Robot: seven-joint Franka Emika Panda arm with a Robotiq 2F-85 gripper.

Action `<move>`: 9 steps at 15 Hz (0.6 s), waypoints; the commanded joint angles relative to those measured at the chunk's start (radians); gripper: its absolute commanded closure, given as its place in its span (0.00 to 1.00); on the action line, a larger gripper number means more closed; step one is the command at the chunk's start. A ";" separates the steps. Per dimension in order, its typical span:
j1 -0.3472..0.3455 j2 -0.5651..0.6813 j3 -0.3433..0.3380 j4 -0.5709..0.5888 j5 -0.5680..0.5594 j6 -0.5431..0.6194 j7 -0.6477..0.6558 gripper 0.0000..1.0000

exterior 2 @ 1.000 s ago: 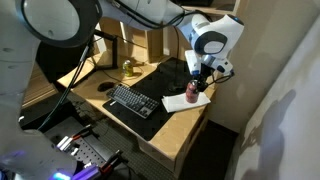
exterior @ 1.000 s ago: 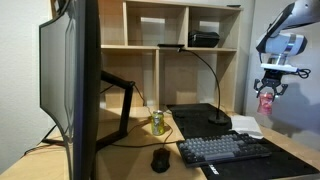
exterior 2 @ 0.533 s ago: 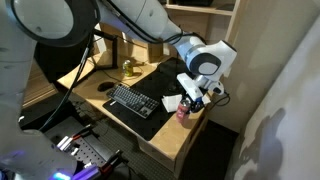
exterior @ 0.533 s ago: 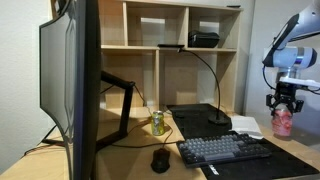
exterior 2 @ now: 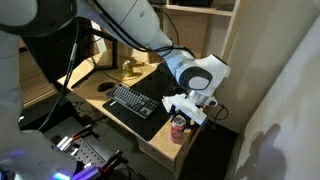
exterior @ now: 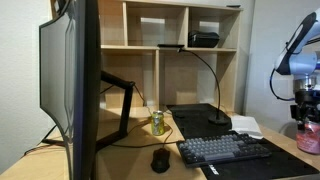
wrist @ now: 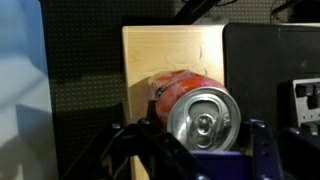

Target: Move the pink can to the back right corner of the desk

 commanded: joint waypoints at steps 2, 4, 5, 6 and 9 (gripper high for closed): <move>-0.024 -0.152 0.025 -0.233 0.050 0.206 -0.192 0.58; 0.002 -0.098 0.001 -0.167 0.049 0.164 -0.156 0.58; 0.003 -0.108 0.000 -0.181 0.058 0.170 -0.163 0.33; 0.004 -0.108 0.000 -0.180 0.057 0.170 -0.161 0.33; 0.006 -0.095 0.000 -0.171 0.066 0.187 -0.141 0.58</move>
